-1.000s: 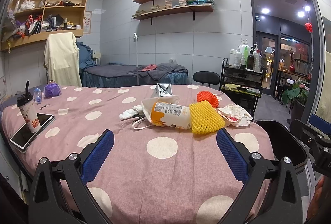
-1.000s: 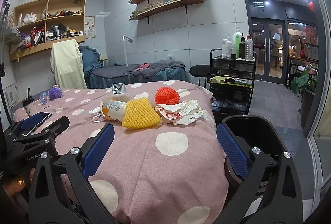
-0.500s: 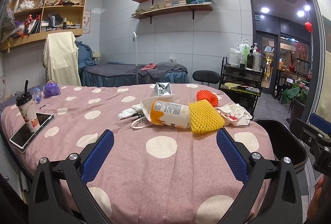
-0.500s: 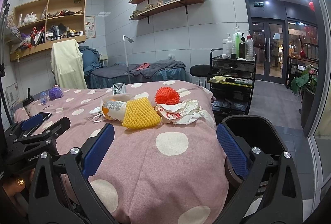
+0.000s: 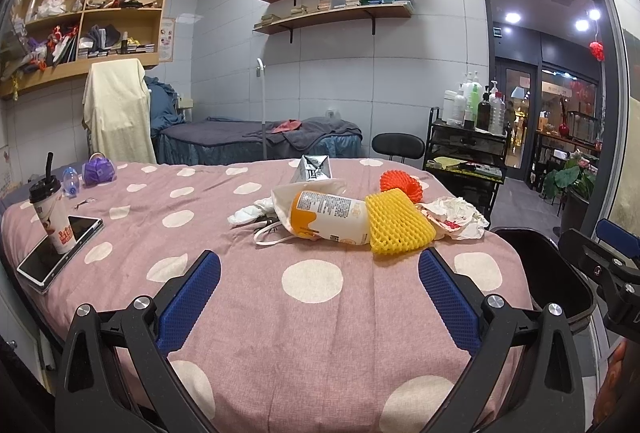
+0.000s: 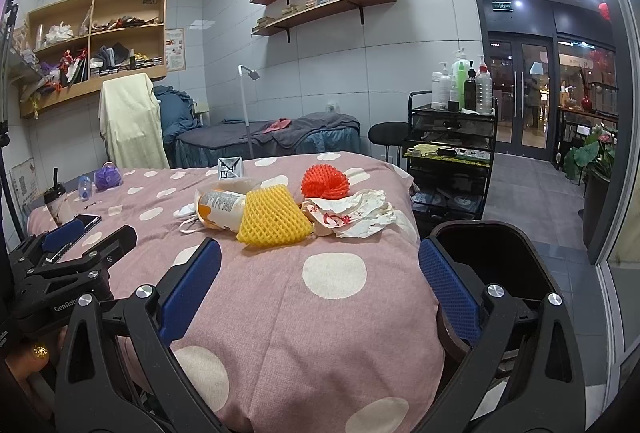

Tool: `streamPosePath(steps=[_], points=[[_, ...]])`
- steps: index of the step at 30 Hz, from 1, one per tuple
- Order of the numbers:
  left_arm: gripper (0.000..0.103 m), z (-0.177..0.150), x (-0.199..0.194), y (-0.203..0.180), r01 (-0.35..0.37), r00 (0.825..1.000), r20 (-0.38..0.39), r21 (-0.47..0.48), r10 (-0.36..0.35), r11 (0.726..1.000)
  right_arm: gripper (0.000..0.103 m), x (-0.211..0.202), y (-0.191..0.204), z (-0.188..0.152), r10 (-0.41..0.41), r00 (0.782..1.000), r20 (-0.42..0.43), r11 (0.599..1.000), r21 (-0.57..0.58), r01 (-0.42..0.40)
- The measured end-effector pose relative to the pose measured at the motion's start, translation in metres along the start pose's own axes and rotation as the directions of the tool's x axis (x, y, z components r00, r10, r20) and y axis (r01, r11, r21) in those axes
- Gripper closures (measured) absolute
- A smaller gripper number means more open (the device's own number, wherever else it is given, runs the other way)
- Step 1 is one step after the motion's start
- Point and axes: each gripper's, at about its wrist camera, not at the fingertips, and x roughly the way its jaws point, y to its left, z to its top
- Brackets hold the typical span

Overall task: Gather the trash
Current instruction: 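Grasp the white bottle with the left tool while the right tool grasps the yellow foam net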

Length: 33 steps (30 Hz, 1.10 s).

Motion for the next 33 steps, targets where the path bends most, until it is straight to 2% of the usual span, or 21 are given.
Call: streamPosePath(steps=[4, 7, 11, 15, 17, 21, 24, 30, 33], points=[[0.006, -0.003, 0.008, 0.003, 0.018, 0.999, -0.033, -0.009, -0.018, 1.000, 0.006, 0.016, 0.001, -0.001, 0.026, 0.998, -0.059, 1.000, -0.005, -0.027], [0.006, -0.007, 0.021, 0.007, 0.061, 0.994, -0.094, -0.015, -0.062, 0.998, 0.006, 0.035, 0.004, -0.002, 0.057, 0.992, -0.116, 0.998, -0.022, -0.060], [0.006, -0.010, 0.040, 0.016, 0.079, 0.983, -0.168, -0.011, -0.080, 0.997, 0.006, 0.063, 0.011, 0.000, 0.081, 0.979, -0.189, 0.993, -0.071, -0.096], [0.006, -0.009, 0.058, 0.028, 0.106, 0.972, -0.207, -0.016, -0.107, 0.994, 0.006, 0.097, 0.017, 0.003, 0.142, 0.952, -0.273, 0.983, -0.078, -0.169], [0.006, -0.007, 0.068, 0.034, 0.127, 0.967, -0.221, -0.014, -0.127, 0.992, 0.006, 0.120, 0.021, 0.006, 0.177, 0.928, -0.327, 0.974, -0.075, -0.212], [0.006, -0.002, 0.092, 0.040, 0.185, 0.942, -0.286, 0.005, -0.176, 0.983, 0.006, 0.158, 0.026, 0.015, 0.237, 0.887, -0.395, 0.962, -0.029, -0.270], [0.006, 0.001, 0.105, 0.041, 0.215, 0.931, -0.315, 0.056, -0.188, 0.975, 0.006, 0.186, 0.033, 0.024, 0.258, 0.861, -0.438, 0.956, -0.016, -0.294], [0.006, 0.007, 0.121, 0.042, 0.290, 0.911, -0.341, 0.127, -0.233, 0.949, 0.006, 0.231, 0.052, 0.030, 0.205, 0.844, -0.496, 0.957, -0.082, -0.280], [0.006, 0.009, 0.127, 0.041, 0.305, 0.910, -0.343, 0.174, -0.233, 0.936, 0.006, 0.245, 0.057, 0.028, 0.166, 0.843, -0.512, 0.959, -0.116, -0.259]])
